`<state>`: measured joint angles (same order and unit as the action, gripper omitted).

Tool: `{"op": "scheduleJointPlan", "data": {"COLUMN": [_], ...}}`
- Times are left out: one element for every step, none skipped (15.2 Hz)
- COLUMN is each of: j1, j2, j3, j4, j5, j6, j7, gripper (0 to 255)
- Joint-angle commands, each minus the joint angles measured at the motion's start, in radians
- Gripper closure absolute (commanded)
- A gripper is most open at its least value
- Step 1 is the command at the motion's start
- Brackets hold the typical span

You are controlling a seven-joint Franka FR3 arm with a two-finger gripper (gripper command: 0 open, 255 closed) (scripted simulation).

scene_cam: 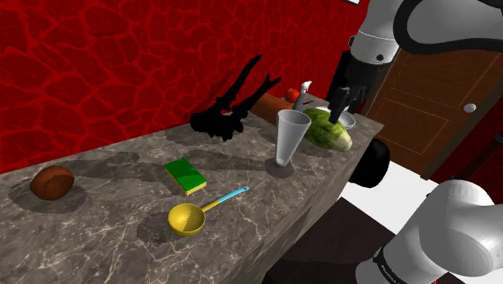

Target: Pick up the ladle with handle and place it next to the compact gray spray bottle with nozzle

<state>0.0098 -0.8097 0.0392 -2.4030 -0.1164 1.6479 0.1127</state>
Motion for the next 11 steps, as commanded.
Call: {"op": "scheduleJointPlan", "data": {"j1": [0.0, -0.003, -0.007, -0.009, -0.012, -0.013, -0.014, -0.015, -0.015, -0.015, -0.015], "j2": [0.0, -0.018, -0.034, -0.049, -0.062, -0.073, -0.082, -0.089, -0.094, -0.096, -0.096], "j3": [0.0, 0.019, 0.04, 0.061, 0.083, 0.106, 0.129, 0.154, 0.179, 0.205, 0.232], "j4": [0.0, -0.028, -0.055, -0.08, -0.104, -0.126, -0.146, -0.165, -0.182, -0.197, -0.211], "j5": [0.0, 0.022, 0.045, 0.069, 0.095, 0.121, 0.147, 0.175, 0.203, 0.232, 0.26], "j6": [0.0, 0.008, 0.016, 0.026, 0.036, 0.047, 0.059, 0.073, 0.087, 0.103, 0.12], "j7": [0.0, 0.051, 0.102, 0.154, 0.205, 0.257, 0.309, 0.362, 0.414, 0.467, 0.52], "gripper": [0, 0, 0, 0, 0, 0, 0, 0, 0, 0, 0]}}
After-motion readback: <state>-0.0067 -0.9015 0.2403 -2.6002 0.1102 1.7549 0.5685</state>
